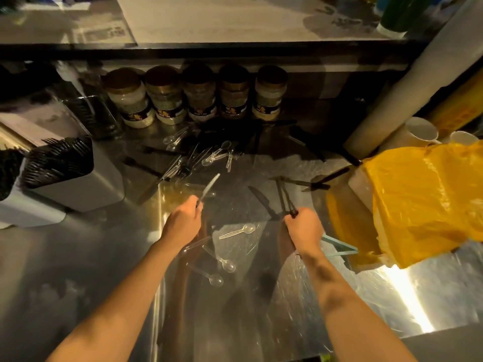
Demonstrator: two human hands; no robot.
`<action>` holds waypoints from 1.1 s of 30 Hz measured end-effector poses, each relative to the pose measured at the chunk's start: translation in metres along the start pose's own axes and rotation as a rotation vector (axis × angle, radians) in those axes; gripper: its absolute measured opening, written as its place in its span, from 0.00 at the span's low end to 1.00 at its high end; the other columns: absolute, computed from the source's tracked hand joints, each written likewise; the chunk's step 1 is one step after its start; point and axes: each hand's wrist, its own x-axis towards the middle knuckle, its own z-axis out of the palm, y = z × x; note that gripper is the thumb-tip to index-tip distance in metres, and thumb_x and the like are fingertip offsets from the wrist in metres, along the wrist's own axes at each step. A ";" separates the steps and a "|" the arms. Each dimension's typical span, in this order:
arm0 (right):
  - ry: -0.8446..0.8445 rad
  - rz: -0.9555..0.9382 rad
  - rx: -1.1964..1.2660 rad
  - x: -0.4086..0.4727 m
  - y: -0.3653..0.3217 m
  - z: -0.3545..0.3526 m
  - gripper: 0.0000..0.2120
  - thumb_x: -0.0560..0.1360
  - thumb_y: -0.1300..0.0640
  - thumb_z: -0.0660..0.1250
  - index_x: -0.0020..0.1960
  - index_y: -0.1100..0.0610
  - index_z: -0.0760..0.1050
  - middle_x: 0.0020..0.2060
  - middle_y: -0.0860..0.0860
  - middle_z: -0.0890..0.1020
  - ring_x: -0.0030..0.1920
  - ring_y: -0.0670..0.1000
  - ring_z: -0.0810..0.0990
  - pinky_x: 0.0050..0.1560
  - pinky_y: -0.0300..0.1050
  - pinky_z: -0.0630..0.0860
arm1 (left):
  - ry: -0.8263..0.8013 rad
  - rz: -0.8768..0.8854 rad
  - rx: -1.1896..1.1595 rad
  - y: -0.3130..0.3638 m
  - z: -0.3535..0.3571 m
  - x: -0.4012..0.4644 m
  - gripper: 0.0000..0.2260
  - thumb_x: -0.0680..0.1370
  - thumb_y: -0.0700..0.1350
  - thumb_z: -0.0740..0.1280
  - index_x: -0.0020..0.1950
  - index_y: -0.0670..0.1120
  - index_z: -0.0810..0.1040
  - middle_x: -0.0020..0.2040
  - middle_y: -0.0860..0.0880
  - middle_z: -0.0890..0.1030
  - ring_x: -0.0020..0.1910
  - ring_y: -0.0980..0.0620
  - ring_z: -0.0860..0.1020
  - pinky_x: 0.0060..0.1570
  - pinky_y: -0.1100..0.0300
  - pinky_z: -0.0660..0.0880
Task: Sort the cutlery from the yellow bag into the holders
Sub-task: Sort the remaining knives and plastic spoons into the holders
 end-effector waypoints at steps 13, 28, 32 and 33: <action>-0.337 -0.157 0.395 -0.057 -0.038 0.035 0.07 0.76 0.60 0.64 0.41 0.54 0.78 0.34 0.52 0.80 0.36 0.54 0.78 0.37 0.46 0.75 | -0.343 -0.109 0.117 -0.018 -0.014 -0.046 0.31 0.70 0.66 0.73 0.69 0.55 0.72 0.51 0.48 0.83 0.52 0.46 0.80 0.47 0.56 0.72; -0.324 -0.274 0.088 -0.073 -0.048 0.048 0.10 0.71 0.51 0.76 0.35 0.48 0.76 0.33 0.48 0.81 0.40 0.53 0.82 0.43 0.46 0.78 | -0.280 -0.299 0.010 -0.032 -0.004 -0.047 0.07 0.73 0.50 0.72 0.39 0.48 0.78 0.36 0.53 0.80 0.41 0.49 0.80 0.43 0.55 0.77; -0.340 -0.229 0.036 -0.069 -0.047 0.044 0.08 0.69 0.53 0.76 0.36 0.53 0.79 0.33 0.49 0.82 0.38 0.54 0.82 0.42 0.47 0.79 | -0.308 -0.186 0.075 -0.032 -0.002 -0.046 0.07 0.76 0.48 0.69 0.40 0.48 0.75 0.37 0.51 0.80 0.42 0.47 0.80 0.43 0.53 0.75; -0.346 -0.222 0.047 -0.068 -0.046 0.043 0.07 0.69 0.53 0.76 0.37 0.54 0.80 0.32 0.48 0.82 0.38 0.53 0.82 0.42 0.47 0.79 | -0.294 -0.149 0.097 -0.033 -0.002 -0.048 0.07 0.77 0.47 0.67 0.41 0.48 0.74 0.40 0.49 0.80 0.43 0.45 0.80 0.43 0.53 0.74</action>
